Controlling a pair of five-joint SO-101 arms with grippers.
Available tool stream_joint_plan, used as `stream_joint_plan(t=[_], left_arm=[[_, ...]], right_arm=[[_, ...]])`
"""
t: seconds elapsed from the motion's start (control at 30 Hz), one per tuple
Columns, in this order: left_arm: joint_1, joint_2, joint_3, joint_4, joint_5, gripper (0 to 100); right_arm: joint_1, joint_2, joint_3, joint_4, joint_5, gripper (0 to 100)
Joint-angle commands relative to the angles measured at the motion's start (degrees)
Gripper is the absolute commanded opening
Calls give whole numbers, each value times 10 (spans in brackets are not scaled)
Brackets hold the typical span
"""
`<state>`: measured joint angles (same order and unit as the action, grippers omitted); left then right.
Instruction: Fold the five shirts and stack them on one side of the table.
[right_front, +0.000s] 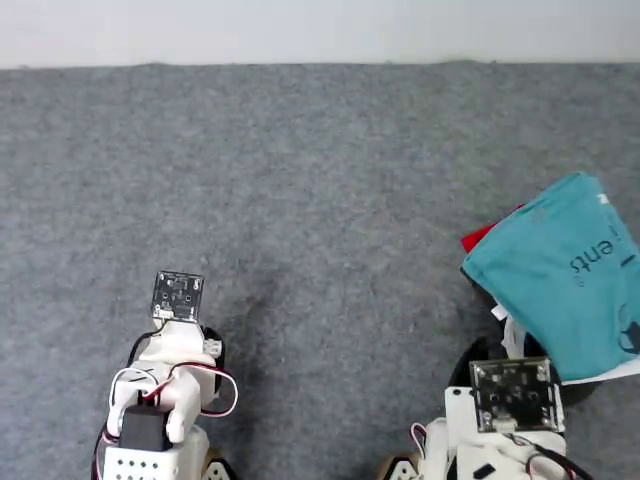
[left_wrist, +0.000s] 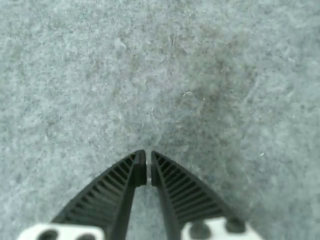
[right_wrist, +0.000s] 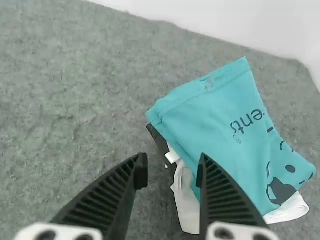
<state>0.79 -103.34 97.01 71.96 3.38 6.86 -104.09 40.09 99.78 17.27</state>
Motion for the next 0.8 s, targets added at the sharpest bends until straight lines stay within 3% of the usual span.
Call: stream_joint_plan(t=[0.0, 0.77], left_arm=[[-4, -6, -5, 1, 4, 28], [-4, -6, -5, 1, 4, 28]], right_arm=[[2, 0, 0, -1, 10, 177], [2, 0, 0, -1, 10, 177]])
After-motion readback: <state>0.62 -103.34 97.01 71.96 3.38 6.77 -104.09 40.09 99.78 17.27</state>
